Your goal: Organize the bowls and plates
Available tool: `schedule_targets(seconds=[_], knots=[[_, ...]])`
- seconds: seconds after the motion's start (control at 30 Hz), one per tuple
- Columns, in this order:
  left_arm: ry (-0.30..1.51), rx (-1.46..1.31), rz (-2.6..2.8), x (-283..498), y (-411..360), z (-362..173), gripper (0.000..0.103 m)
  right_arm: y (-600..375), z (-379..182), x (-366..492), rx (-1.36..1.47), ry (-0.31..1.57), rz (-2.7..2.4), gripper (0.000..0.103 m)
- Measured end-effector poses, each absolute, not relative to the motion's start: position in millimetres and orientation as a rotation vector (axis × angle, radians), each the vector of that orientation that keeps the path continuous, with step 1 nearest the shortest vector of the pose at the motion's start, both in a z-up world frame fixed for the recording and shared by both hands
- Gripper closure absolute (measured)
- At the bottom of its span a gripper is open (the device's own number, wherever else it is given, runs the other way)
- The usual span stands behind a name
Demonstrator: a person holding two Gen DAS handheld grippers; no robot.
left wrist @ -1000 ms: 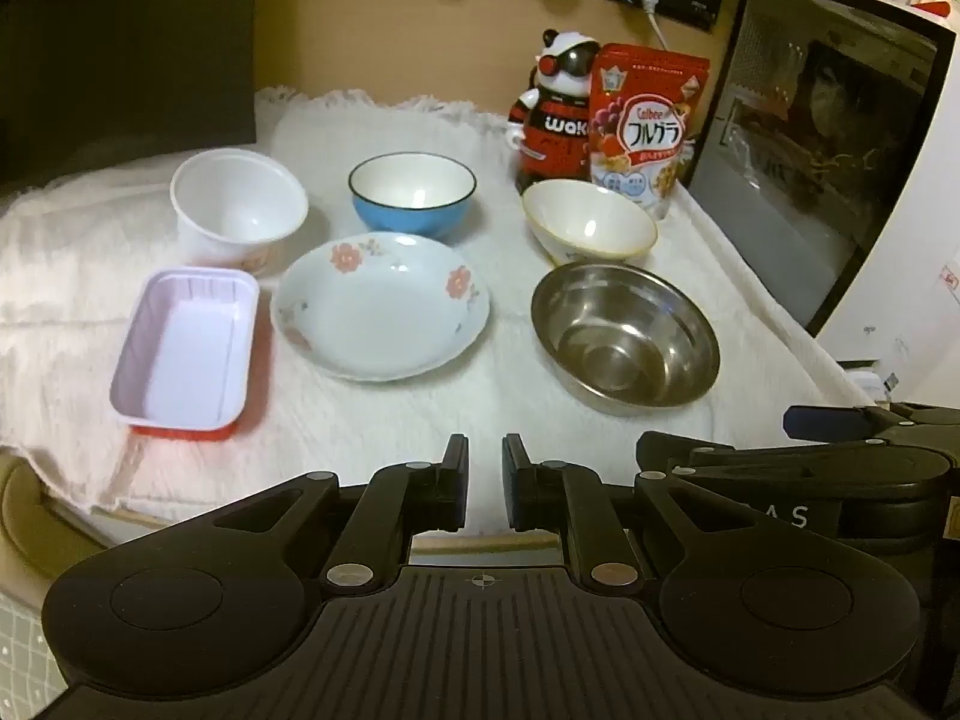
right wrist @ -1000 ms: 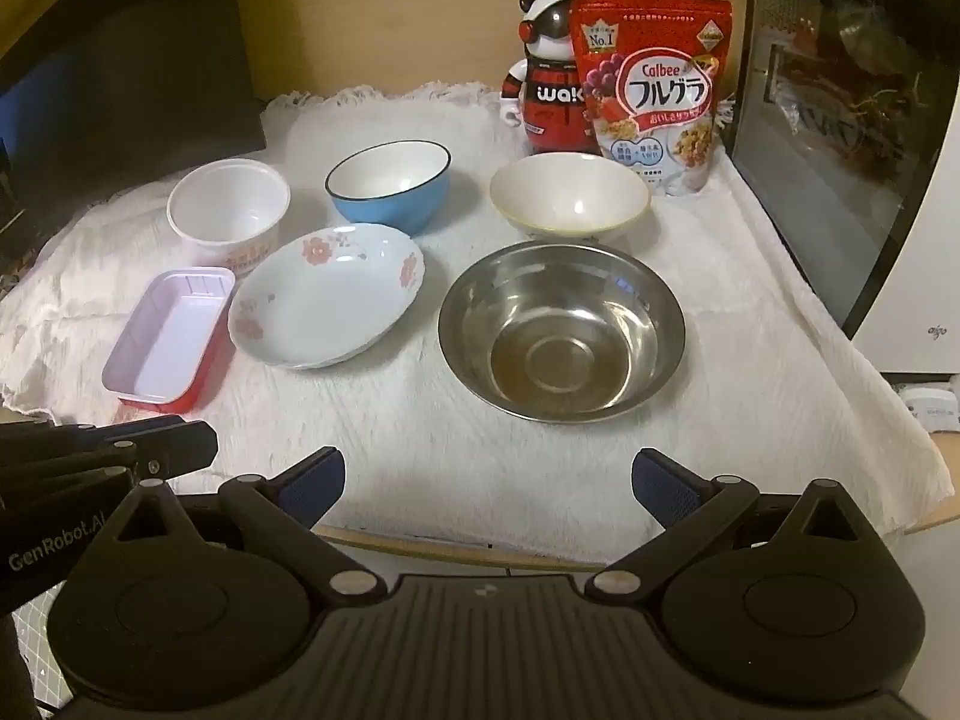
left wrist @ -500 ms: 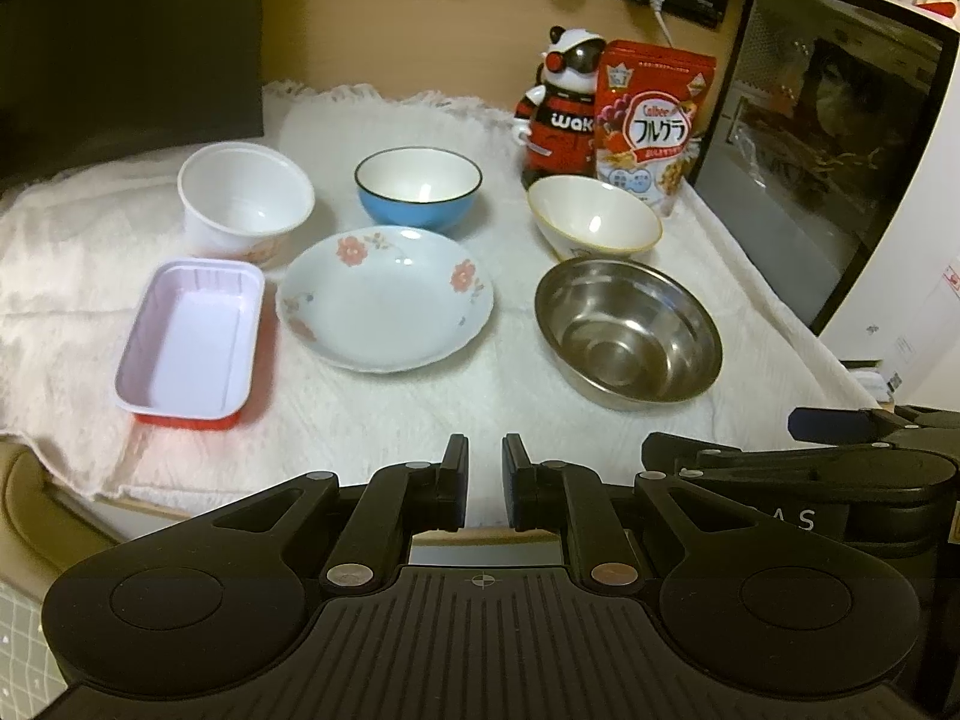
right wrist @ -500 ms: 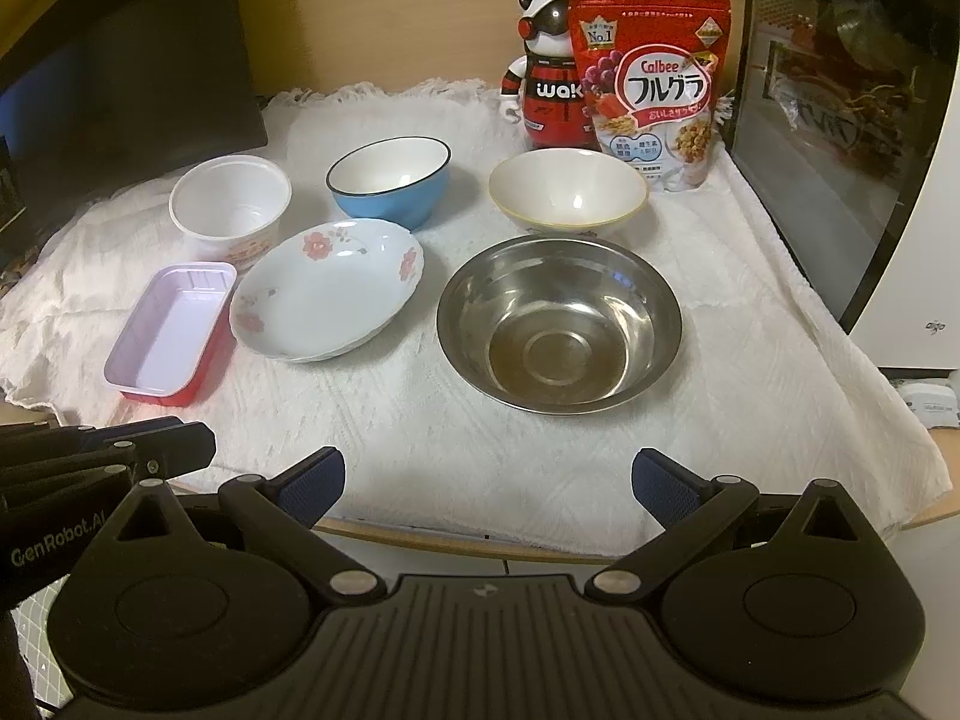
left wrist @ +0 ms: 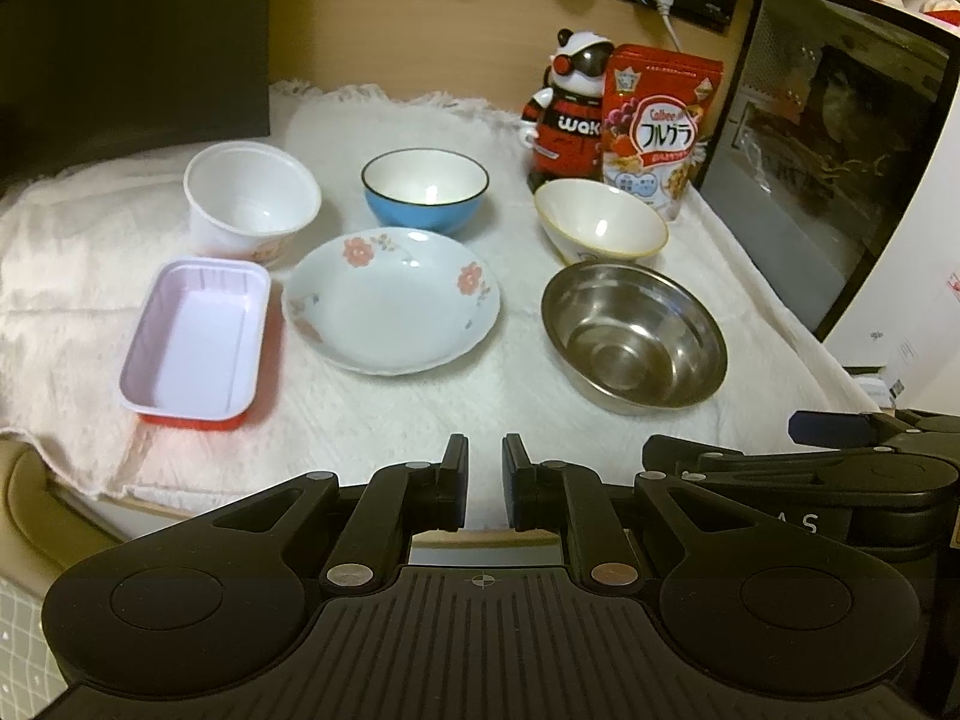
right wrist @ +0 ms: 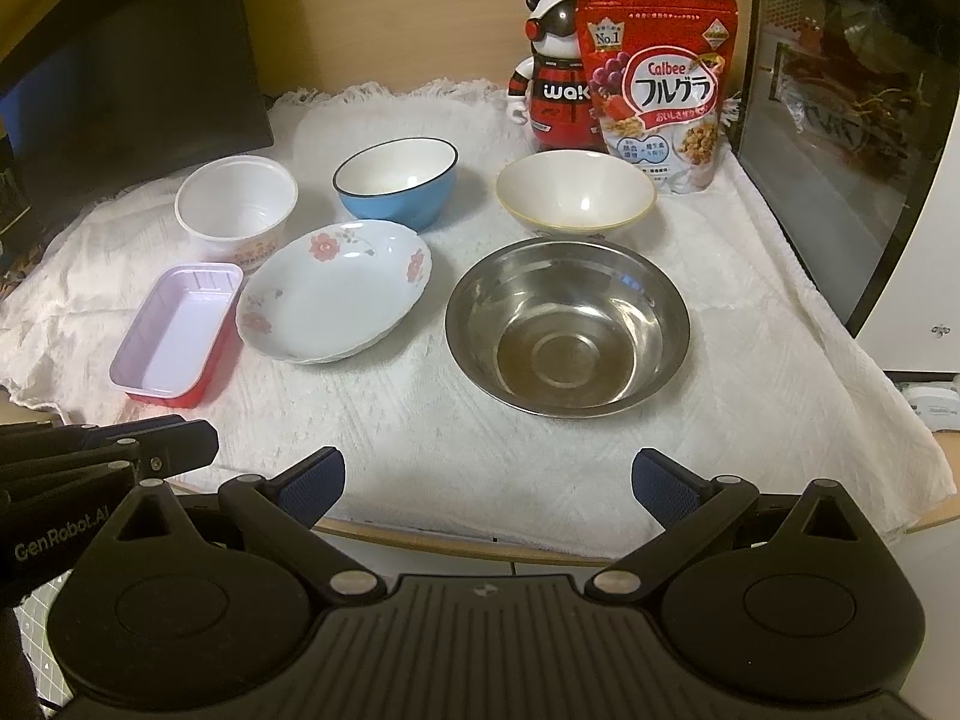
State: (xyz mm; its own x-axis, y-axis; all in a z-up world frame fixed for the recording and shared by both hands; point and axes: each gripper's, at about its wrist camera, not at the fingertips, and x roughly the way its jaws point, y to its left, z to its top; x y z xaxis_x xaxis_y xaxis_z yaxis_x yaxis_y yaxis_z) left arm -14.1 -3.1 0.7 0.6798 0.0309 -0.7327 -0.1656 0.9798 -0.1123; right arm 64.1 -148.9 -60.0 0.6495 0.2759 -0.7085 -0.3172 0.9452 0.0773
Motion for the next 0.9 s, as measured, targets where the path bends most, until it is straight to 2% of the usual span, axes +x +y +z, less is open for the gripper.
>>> schedule_targets(seconds=[0.9], knots=[[0.825, -0.187, 0.126, -8.2, 5.9, 1.3, 0.088, -145.7, -60.0, 69.3, -0.052, 0.8, 0.341, 0.0]])
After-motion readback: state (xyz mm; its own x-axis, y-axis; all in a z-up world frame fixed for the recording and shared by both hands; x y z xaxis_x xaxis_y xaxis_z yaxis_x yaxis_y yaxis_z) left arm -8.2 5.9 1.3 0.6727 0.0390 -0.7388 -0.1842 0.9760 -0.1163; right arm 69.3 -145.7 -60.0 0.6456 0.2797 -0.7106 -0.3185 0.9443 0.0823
